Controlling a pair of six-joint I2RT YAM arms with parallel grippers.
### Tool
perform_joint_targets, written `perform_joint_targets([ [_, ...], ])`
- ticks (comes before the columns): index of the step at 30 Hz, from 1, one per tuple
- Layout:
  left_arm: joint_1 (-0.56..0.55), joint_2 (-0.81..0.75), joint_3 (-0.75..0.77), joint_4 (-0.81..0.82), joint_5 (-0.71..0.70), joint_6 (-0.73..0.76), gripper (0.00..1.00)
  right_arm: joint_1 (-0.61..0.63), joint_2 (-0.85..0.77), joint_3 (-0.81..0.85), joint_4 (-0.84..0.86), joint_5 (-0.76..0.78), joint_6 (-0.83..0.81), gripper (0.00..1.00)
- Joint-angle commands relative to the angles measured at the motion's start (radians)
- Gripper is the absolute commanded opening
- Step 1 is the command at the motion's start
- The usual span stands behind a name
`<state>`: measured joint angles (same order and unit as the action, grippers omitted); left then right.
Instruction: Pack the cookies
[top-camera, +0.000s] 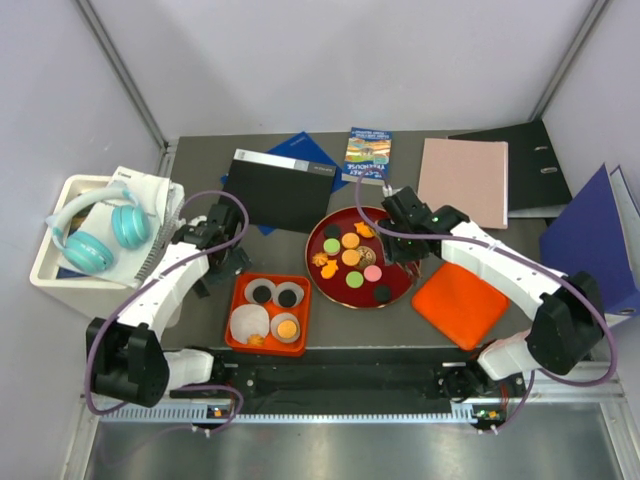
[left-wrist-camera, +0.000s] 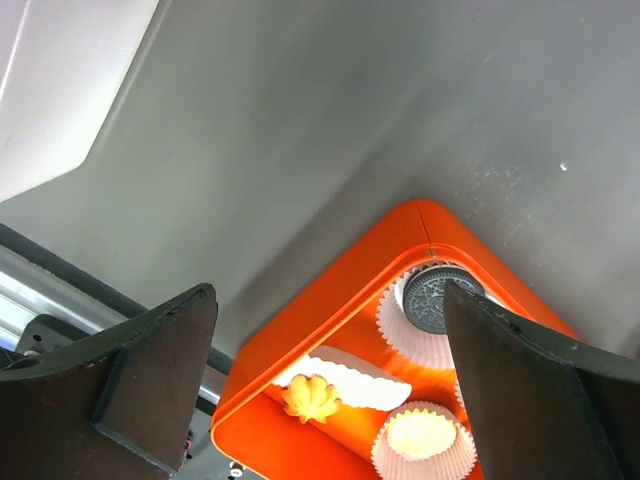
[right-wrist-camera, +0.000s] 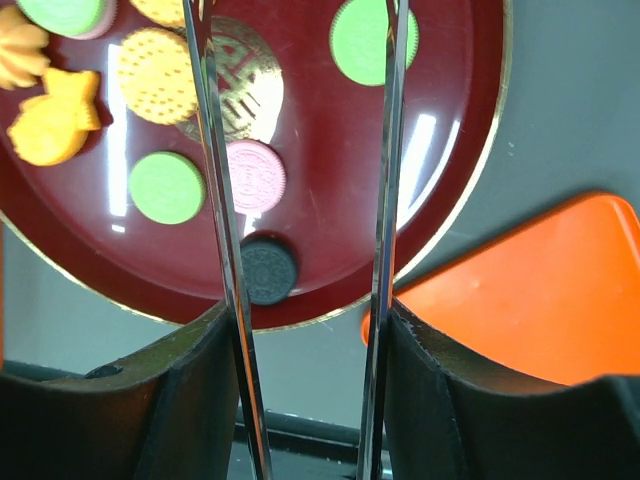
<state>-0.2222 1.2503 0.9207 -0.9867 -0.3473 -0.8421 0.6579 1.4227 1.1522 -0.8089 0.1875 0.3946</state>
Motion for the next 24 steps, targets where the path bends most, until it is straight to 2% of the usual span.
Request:
perform_joint_targets([
  [1, 0.006, -0.046, -0.006, 0.016, 0.007, 0.012, 0.99, -0.029, -0.016, -0.026, 0.019, 0.033, 0.024, 0.51],
  [24, 0.006, -0.035, -0.028, 0.042, 0.054, 0.046, 0.99, -0.046, -0.002, -0.184, 0.076, -0.023, 0.09, 0.51],
])
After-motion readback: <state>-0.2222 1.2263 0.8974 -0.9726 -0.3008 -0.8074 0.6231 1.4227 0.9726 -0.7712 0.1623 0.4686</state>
